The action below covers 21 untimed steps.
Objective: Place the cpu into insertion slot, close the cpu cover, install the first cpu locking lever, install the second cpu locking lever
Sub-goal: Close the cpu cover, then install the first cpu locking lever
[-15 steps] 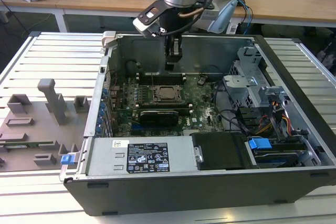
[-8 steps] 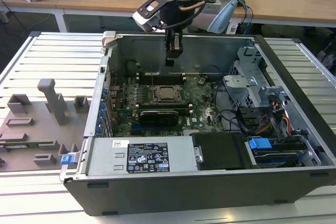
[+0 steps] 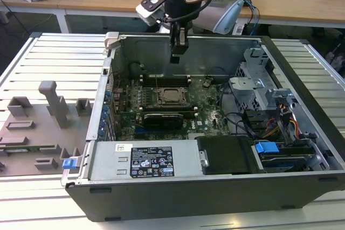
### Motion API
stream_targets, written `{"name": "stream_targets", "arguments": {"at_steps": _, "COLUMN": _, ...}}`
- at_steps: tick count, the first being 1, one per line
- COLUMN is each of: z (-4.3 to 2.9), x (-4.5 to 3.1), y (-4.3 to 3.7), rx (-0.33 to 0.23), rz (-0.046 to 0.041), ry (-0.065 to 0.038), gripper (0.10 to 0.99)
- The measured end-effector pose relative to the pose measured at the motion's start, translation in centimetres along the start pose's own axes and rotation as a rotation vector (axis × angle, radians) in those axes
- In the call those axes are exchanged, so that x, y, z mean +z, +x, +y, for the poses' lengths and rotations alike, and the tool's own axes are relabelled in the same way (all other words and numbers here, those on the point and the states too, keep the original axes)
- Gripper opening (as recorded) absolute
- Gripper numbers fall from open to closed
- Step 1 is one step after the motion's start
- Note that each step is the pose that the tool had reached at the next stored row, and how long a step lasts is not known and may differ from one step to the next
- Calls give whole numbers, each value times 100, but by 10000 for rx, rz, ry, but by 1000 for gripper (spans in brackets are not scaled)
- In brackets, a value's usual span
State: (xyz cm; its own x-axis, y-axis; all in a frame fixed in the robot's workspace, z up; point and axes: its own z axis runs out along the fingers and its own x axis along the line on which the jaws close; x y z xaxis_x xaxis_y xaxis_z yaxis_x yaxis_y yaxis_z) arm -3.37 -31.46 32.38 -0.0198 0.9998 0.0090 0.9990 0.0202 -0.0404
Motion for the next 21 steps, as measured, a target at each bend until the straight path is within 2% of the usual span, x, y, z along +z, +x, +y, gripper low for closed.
{"name": "stream_targets", "arguments": {"at_steps": 16, "z": 0, "x": -1, "y": 0, "rx": -1, "rz": 5, "ry": 0, "gripper": 106}}
{"name": "stream_targets", "arguments": {"at_steps": 17, "z": 0, "x": -1, "y": 0, "rx": -73, "rz": 2, "ry": 2, "gripper": 106}}
{"name": "stream_targets", "arguments": {"at_steps": 18, "z": 1, "x": -1, "y": 0, "rx": -524, "rz": -16, "ry": 5, "gripper": 106}}
{"name": "stream_targets", "arguments": {"at_steps": 20, "z": 0, "x": -1, "y": 0, "rx": -888, "rz": -31, "ry": 9, "gripper": 106}}
{"name": "stream_targets", "arguments": {"at_steps": 21, "z": 0, "x": -1, "y": 0, "rx": -1324, "rz": -48, "ry": 13, "gripper": 106}}
